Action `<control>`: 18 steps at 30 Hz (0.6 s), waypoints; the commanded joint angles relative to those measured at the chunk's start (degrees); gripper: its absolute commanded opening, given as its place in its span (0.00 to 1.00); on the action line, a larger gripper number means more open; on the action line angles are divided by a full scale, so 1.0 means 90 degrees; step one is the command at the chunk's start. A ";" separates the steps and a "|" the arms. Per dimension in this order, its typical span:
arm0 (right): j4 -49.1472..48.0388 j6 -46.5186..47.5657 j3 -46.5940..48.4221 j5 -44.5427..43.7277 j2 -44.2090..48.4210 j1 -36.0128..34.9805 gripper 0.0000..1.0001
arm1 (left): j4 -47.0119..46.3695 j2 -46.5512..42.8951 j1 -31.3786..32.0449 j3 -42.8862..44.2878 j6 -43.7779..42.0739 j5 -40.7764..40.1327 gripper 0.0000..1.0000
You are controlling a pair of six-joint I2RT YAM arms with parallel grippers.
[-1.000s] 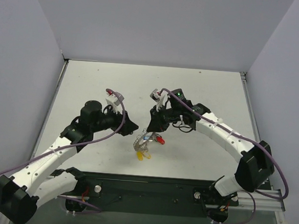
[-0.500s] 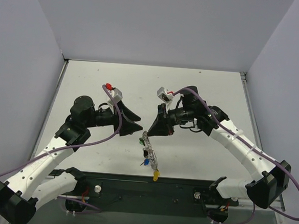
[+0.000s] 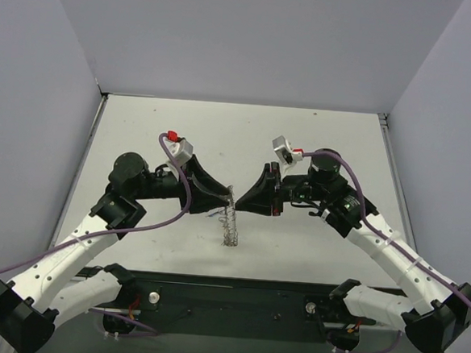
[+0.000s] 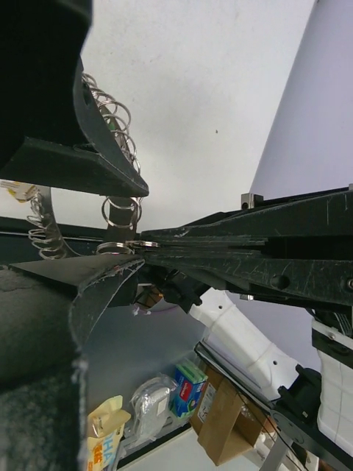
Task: Put the keys on the keyring
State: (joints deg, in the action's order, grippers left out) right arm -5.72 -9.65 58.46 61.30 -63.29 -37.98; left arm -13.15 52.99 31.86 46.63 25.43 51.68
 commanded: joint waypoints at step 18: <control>-0.2734 -0.2013 0.0438 0.3559 0.0176 0.0157 0.00 | 0.0308 -0.0565 0.0064 0.0590 -0.0570 0.0195 0.46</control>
State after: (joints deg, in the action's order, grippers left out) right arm -25.19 -25.98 58.83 79.99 -62.89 -36.47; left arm -11.97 50.02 32.80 48.10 23.03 51.46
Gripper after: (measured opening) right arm 0.039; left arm 0.458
